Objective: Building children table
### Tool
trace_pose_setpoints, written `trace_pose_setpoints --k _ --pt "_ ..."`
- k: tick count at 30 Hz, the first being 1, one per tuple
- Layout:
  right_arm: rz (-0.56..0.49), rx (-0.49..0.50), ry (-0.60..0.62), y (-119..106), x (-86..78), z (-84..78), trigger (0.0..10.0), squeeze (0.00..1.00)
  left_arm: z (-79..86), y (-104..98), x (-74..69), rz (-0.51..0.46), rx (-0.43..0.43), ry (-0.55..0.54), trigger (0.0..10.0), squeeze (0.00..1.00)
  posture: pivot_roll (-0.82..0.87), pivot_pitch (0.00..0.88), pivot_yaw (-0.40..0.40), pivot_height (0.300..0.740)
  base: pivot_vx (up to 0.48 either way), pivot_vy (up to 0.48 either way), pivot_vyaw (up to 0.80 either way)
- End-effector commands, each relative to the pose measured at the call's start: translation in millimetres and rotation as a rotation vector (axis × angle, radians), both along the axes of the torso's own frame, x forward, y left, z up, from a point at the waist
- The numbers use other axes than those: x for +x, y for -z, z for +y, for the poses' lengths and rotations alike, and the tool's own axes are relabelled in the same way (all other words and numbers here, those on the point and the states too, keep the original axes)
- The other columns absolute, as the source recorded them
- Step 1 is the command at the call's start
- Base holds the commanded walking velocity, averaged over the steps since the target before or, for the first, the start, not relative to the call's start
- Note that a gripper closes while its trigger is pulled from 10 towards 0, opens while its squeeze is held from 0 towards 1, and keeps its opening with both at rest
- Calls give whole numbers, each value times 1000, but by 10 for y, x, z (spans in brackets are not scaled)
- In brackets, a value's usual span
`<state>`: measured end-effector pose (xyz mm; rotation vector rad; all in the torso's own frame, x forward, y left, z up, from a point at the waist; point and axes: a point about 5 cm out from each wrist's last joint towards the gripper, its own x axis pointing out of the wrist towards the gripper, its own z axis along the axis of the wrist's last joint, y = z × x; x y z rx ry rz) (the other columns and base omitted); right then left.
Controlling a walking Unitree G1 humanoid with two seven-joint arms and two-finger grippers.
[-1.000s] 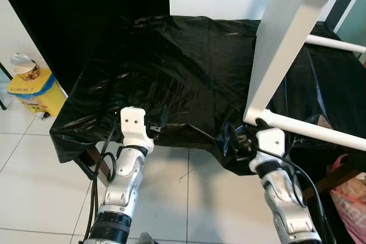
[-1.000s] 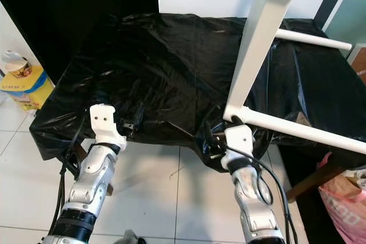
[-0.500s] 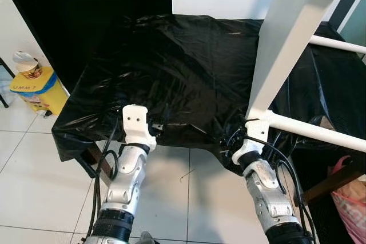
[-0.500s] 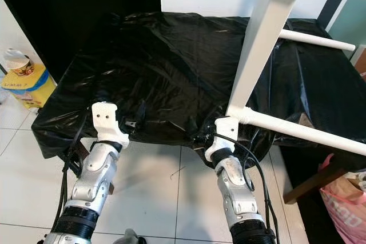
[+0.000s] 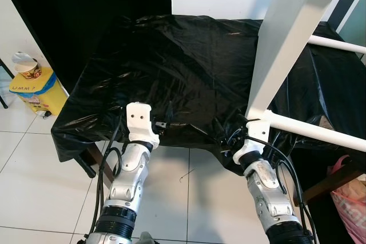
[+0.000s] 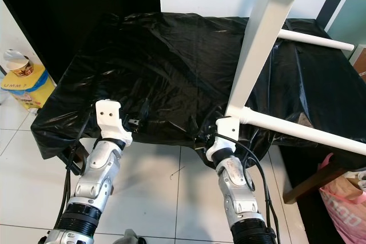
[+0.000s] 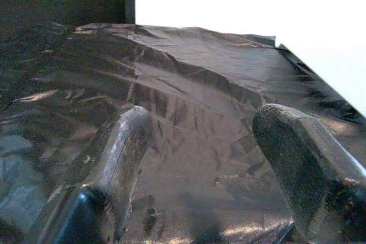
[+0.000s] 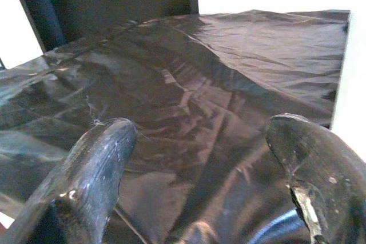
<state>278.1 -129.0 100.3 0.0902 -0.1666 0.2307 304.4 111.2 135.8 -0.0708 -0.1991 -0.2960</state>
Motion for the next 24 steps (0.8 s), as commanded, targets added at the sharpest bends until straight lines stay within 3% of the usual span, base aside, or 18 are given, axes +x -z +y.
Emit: trace_pose_setpoints --k 1,7,8,13,15,21,24 --pt "-9 -18 38 8 -48 -105 10000 1000 -72 40 -48 10 20 123 10000 0 19 46 -23 740 0 0 0" --pt "-26 -66 148 3 -101 -246 10000 1000 -110 28 -68 -1 37 170 10000 0 11 54 -19 740 0 0 0" --pt "-36 -109 224 -9 -91 -297 10000 0 -147 1 -71 -9 40 197 10000 0 3 61 -10 740 0 0 0" --pt "-43 -143 320 -29 -41 -328 10000 0 -223 -78 -73 -21 22 243 10000 0 1 65 -6 740 0 0 0" --pt "-47 -139 383 -69 96 -257 10000 0 -362 -258 -85 -54 -14 322 10000 0 12 77 1 740 0 0 0" --pt "-22 -91 426 -78 210 -198 10000 0 -430 -374 -107 -80 -21 371 10000 0 31 84 3 740 0 0 0" --pt "-17 -62 457 -93 309 -93 10000 0 -448 -475 -113 -103 -7 406 10000 0 67 89 6 740 0 0 0"
